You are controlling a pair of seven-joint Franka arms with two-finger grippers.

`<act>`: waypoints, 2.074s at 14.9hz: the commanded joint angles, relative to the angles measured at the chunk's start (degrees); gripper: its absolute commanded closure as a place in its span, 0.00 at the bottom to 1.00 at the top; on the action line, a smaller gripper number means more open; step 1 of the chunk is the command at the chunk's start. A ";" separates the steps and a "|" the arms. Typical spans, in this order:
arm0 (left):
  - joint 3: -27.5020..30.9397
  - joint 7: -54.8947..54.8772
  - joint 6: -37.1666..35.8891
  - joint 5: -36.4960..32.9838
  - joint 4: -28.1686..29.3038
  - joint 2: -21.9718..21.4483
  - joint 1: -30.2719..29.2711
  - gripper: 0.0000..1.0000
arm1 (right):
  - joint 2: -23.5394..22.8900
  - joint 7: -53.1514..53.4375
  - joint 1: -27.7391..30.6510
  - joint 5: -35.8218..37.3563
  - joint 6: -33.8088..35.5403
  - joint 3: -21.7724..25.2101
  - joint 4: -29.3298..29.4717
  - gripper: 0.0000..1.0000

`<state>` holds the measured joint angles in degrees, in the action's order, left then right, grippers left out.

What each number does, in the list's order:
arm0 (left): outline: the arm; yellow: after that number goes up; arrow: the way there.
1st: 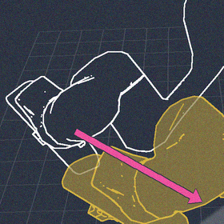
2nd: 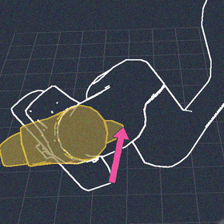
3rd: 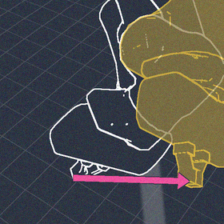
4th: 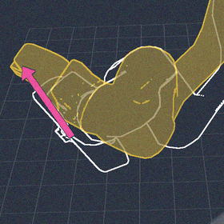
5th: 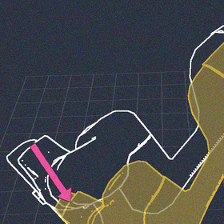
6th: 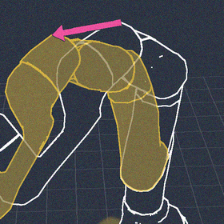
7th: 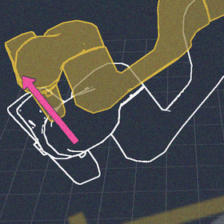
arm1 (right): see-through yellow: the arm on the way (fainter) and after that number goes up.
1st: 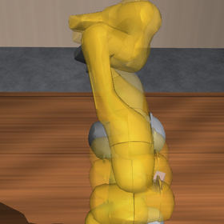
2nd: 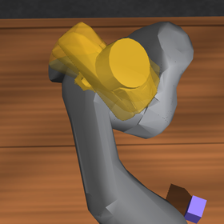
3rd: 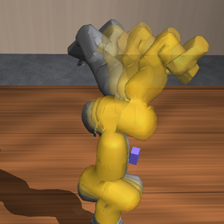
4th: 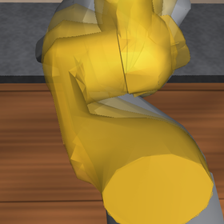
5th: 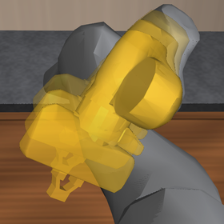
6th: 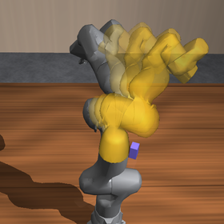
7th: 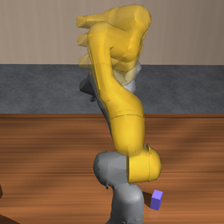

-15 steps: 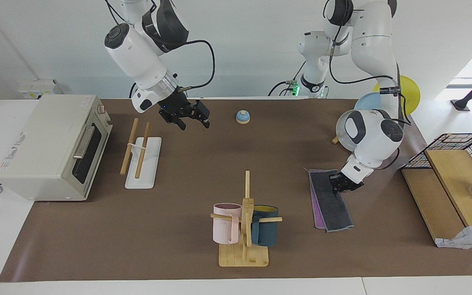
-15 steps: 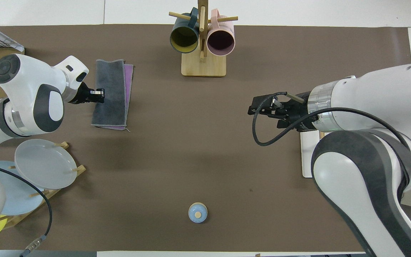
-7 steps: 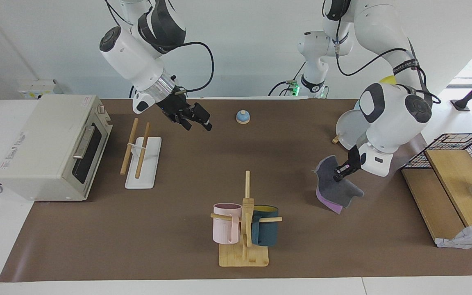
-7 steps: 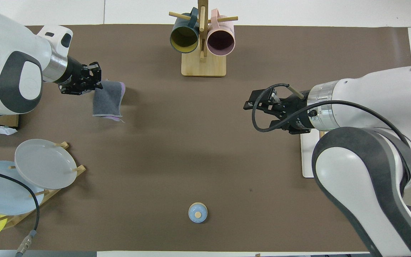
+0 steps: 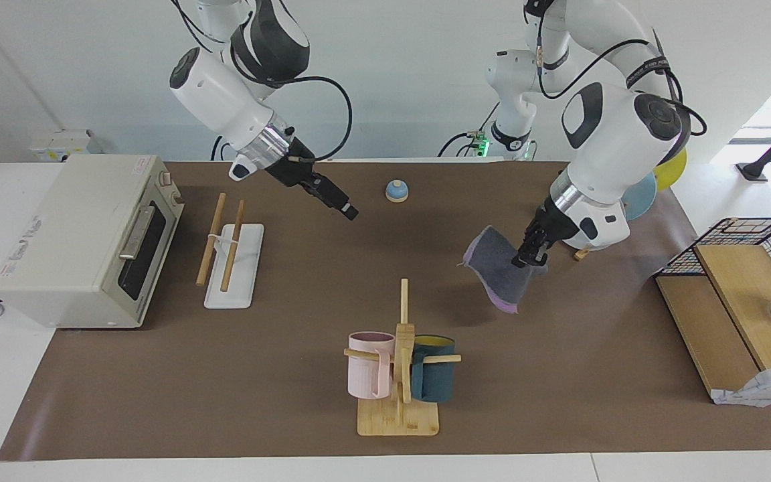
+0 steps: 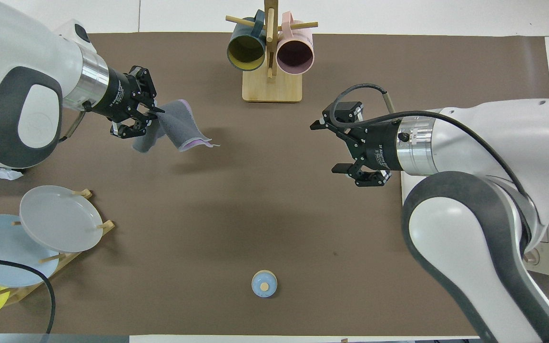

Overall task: Fold towel and hang on rack
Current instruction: 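Carry the towel toward the right gripper and grasp it with the right gripper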

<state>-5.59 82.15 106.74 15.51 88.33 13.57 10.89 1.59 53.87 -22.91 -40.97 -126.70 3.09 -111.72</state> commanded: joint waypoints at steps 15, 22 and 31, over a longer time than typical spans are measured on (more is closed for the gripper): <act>-2.67 35.53 2.77 10.33 3.60 -5.74 1.94 1.00 | -7.03 15.92 -13.65 -14.67 -24.11 -0.10 1.50 0.00; -2.76 38.17 2.68 10.33 3.95 -6.10 2.55 1.00 | -9.67 16.45 -14.45 -16.95 -26.05 -0.10 5.10 0.00; -2.67 39.05 2.42 10.42 4.04 -6.10 3.17 1.00 | -11.87 15.92 -15.24 -16.87 -27.46 -0.10 7.22 0.63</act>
<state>-8.80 120.45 108.64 24.67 90.17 9.33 13.38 -9.73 69.56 -37.94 -57.04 -153.24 2.89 -105.23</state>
